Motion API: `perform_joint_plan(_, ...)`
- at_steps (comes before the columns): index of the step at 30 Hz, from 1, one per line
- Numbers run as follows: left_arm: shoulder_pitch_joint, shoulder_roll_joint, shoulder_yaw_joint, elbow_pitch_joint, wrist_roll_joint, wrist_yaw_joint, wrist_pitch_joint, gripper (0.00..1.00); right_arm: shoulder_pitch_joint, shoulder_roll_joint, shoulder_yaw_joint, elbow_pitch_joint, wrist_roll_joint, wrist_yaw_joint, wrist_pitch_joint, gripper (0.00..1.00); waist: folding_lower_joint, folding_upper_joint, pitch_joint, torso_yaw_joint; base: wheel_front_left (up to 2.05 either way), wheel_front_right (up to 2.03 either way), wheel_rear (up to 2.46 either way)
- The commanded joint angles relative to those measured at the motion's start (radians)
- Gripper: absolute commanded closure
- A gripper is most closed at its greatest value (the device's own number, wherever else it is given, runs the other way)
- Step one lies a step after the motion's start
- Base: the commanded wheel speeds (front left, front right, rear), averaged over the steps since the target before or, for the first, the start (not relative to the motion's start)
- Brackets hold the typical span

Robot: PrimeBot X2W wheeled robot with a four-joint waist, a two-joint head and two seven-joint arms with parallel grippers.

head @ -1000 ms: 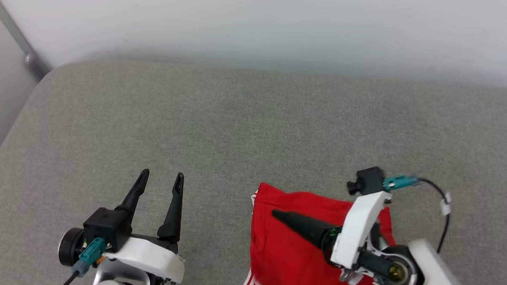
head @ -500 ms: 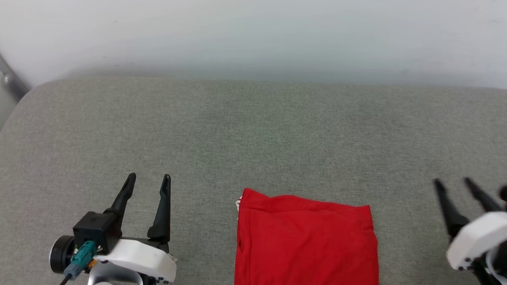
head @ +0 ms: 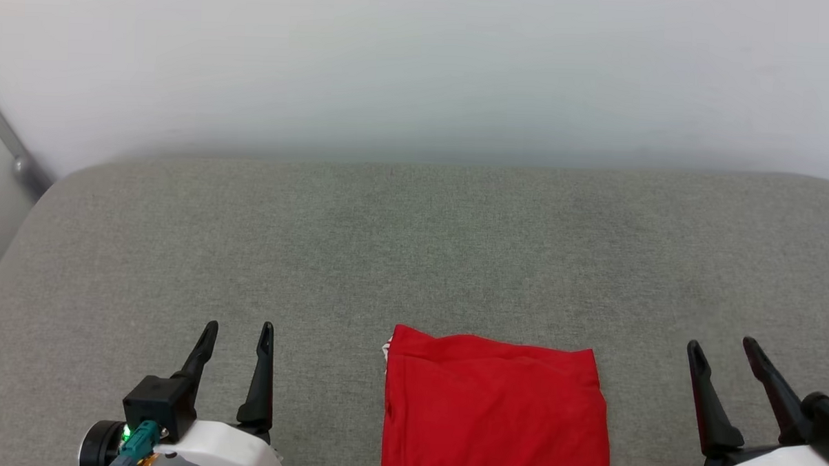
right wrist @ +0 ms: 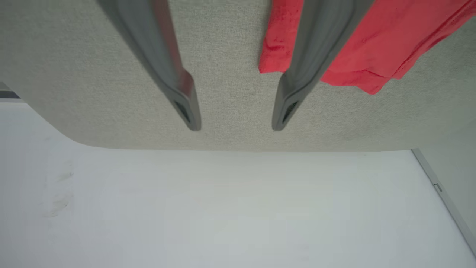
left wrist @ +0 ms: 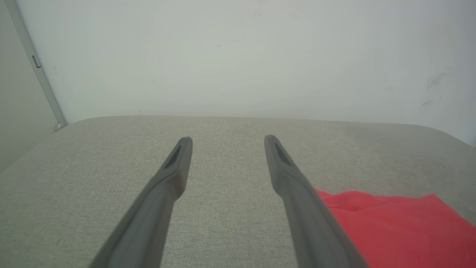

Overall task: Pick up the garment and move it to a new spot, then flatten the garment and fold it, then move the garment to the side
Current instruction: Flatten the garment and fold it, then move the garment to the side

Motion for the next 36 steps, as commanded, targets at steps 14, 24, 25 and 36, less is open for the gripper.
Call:
perform_joint_plan(14, 0.03, 0.018, -0.003, -0.002, -0.006, 0.014, 0.011, 0.0, 0.062, 0.044, -0.006, -0.085, -0.017, 0.0, 0.057, 0.0, 0.0002, 0.0, -0.013, -0.012, 0.0, 0.0, 0.0)
perform_joint_plan(24, 0.016, 0.001, 0.015, -0.006, -0.02, 0.028, -0.018, 0.0, 0.05, 0.007, -0.167, 0.026, 0.131, 0.0, 0.27, 0.0, 0.0002, 0.0, -0.002, -0.008, 0.0, 0.0, 0.0)
perform_joint_plan(25, 0.016, -0.003, 0.018, -0.007, -0.02, 0.032, -0.021, 0.0, 0.039, -0.003, -0.2, 0.051, 0.162, 0.0, 0.308, 0.0, 0.0002, 0.0, 0.002, -0.003, 0.0, 0.0, 0.0)
perform_joint_plan(36, -0.031, -0.041, 0.018, -0.001, -0.016, 0.019, -0.052, 0.0, -0.079, -0.006, -0.335, 0.306, 0.576, 0.0, 0.845, 0.0, 0.0002, 0.0, 0.078, 0.068, 0.0, 0.0, 0.0)
